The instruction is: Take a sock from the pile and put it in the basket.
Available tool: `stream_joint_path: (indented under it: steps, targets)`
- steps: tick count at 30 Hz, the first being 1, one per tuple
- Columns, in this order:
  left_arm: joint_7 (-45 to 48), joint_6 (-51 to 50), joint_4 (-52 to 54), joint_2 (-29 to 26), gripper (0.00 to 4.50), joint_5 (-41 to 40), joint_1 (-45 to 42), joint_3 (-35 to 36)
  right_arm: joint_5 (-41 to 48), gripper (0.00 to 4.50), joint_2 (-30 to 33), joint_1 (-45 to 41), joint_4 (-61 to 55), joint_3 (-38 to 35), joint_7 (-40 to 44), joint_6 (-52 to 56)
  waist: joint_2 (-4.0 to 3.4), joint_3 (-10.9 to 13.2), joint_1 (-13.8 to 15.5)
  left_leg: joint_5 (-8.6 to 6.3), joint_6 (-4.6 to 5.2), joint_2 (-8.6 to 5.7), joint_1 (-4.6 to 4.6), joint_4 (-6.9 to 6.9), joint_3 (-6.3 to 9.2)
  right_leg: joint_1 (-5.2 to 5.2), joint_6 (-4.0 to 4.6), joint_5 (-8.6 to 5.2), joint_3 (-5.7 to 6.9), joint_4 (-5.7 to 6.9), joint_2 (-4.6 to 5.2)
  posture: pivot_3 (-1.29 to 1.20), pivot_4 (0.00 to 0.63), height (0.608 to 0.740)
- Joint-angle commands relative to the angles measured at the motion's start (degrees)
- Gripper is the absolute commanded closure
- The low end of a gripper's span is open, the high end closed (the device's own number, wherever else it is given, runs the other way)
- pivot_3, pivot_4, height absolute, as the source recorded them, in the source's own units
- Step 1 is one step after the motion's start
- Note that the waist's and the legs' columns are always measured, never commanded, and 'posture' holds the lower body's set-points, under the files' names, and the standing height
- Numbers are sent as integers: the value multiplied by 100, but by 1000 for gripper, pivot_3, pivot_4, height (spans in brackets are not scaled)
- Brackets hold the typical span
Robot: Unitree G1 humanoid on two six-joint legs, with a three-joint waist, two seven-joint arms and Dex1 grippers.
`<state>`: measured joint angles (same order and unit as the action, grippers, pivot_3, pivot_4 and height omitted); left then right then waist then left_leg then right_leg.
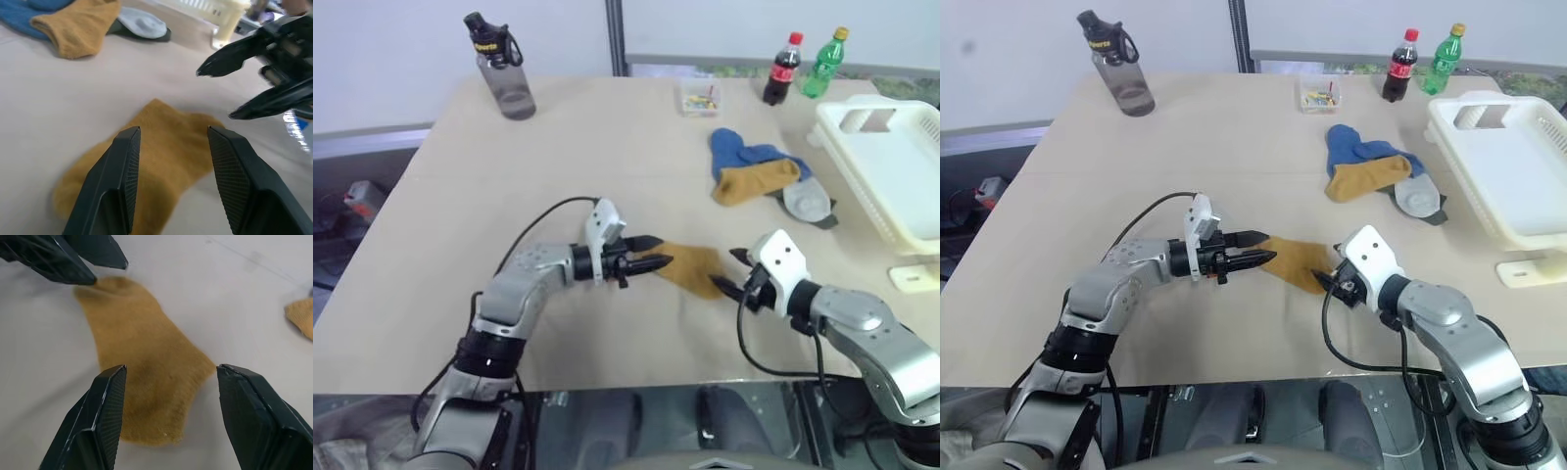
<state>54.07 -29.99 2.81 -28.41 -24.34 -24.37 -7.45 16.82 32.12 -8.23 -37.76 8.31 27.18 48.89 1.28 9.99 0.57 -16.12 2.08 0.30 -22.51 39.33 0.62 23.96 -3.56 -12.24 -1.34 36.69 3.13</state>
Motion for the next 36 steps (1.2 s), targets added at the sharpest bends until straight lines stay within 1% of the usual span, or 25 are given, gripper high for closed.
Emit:
stream_joint_path:
  steps: [1,4,5,6,7,9,10,12,15,18,23,27,32,36]
  targets:
    - [-212,294,-245,-35,2190,265,-13,138,-263,1485,-79,-217,514,337,-98,-12,0,0,-14,0,0,1,1,0,0,0,1,0,0,2,-2,0,150,740]
    - [-464,524,-592,-47,2190,662,-93,73,-496,1485,-89,-316,1045,553,-132,-71,-2,0,-17,0,0,1,5,-1,-1,0,3,0,1,7,-4,0,150,740]
    - [-467,525,-636,-55,2179,710,-89,55,-545,1987,-87,-322,1164,575,-134,-104,-2,-1,-18,0,0,1,5,-1,-1,0,2,0,1,6,-5,0,150,740]
    - [-481,568,-640,-34,2179,735,-29,50,-625,2254,-22,-308,1298,605,-101,-210,-2,-1,-19,0,0,0,6,-1,-2,-1,2,1,0,6,-4,0,150,740]
    - [-476,597,-612,-6,2179,723,36,66,-690,2726,52,-292,1383,621,-68,-297,0,-2,-19,0,0,1,5,0,-1,-1,1,1,0,5,-4,0,150,740]
    - [-406,613,-522,7,2179,619,147,152,-802,3166,346,-197,1388,627,94,-452,-2,-4,10,0,0,0,7,0,-1,-4,1,1,0,4,-1,0,150,740]
    - [-370,613,-495,3,2179,581,172,187,-816,3756,432,-159,1371,612,150,-496,-3,-5,18,0,0,0,7,0,-1,-4,1,1,0,4,0,0,150,740]
    - [-115,476,-360,-180,2179,399,290,281,-806,4477,798,86,1254,330,285,-566,-1,-6,36,0,0,1,6,1,0,-6,1,1,2,3,3,0,150,740]
    - [219,308,-230,-399,2179,216,400,292,-957,4477,1364,469,1225,50,421,-770,-3,-7,39,0,0,3,6,2,5,-12,1,1,11,1,6,0,150,740]
    - [267,139,-219,-349,2179,149,313,210,-962,4477,1696,781,1207,-211,580,-996,1,-10,41,0,0,1,9,2,3,-21,1,0,16,-6,10,0,150,740]
    - [106,-609,-94,66,2179,-214,39,199,-953,4477,1794,1015,1069,-280,902,-1604,5,-12,30,0,1,2,11,6,1,-31,-1,0,25,-8,9,0,150,740]
    - [-29,-851,-71,268,2179,-135,-115,11,-918,4477,1852,1276,975,-220,1392,-2427,4,-12,-4,0,0,0,11,4,2,-30,-1,0,23,-8,1,0,150,740]
    - [354,-908,289,-39,2179,-174,119,-141,-1069,4477,2059,1530,1209,-290,1839,-3380,3,-11,-65,0,0,6,20,0,5,-29,1,-1,12,-7,-5,0,150,740]
    - [525,-907,444,-186,2179,-220,195,-162,-1112,4477,2068,1408,1672,-370,2071,-4008,3,-11,-84,0,0,8,37,-1,-5,-39,2,-2,-1,-6,-3,0,150,740]
